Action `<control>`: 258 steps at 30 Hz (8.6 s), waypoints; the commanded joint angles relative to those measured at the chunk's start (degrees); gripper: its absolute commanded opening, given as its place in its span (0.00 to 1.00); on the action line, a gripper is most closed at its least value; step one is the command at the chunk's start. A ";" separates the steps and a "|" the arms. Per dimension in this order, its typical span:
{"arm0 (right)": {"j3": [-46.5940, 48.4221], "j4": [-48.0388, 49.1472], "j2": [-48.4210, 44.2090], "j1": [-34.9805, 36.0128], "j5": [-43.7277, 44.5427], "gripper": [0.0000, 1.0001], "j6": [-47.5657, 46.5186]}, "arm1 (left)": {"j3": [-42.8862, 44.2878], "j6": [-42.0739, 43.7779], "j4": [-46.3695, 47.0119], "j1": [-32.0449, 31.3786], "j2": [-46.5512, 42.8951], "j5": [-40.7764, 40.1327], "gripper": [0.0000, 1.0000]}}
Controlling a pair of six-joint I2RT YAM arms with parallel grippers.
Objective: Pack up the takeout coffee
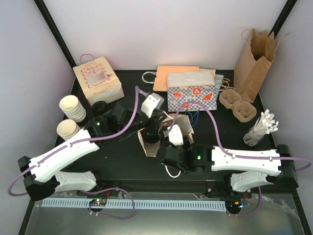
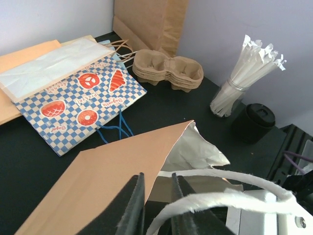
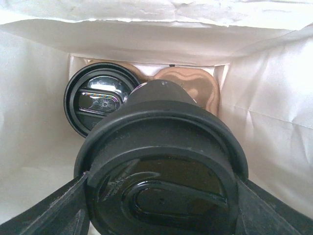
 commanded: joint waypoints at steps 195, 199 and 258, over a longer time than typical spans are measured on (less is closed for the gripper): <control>-16.14 16.74 -1.03 -2.23 -1.82 0.63 -2.85 | -0.52 3.44 8.58 26.92 42.70 45.38 0.43; -17.86 20.32 -1.66 -2.23 -6.20 0.63 -4.16 | 0.10 3.34 8.25 26.82 42.51 45.06 0.44; 7.32 16.73 25.99 -4.44 -6.08 0.66 -13.59 | -14.13 -22.24 -39.57 25.04 -35.64 16.65 0.99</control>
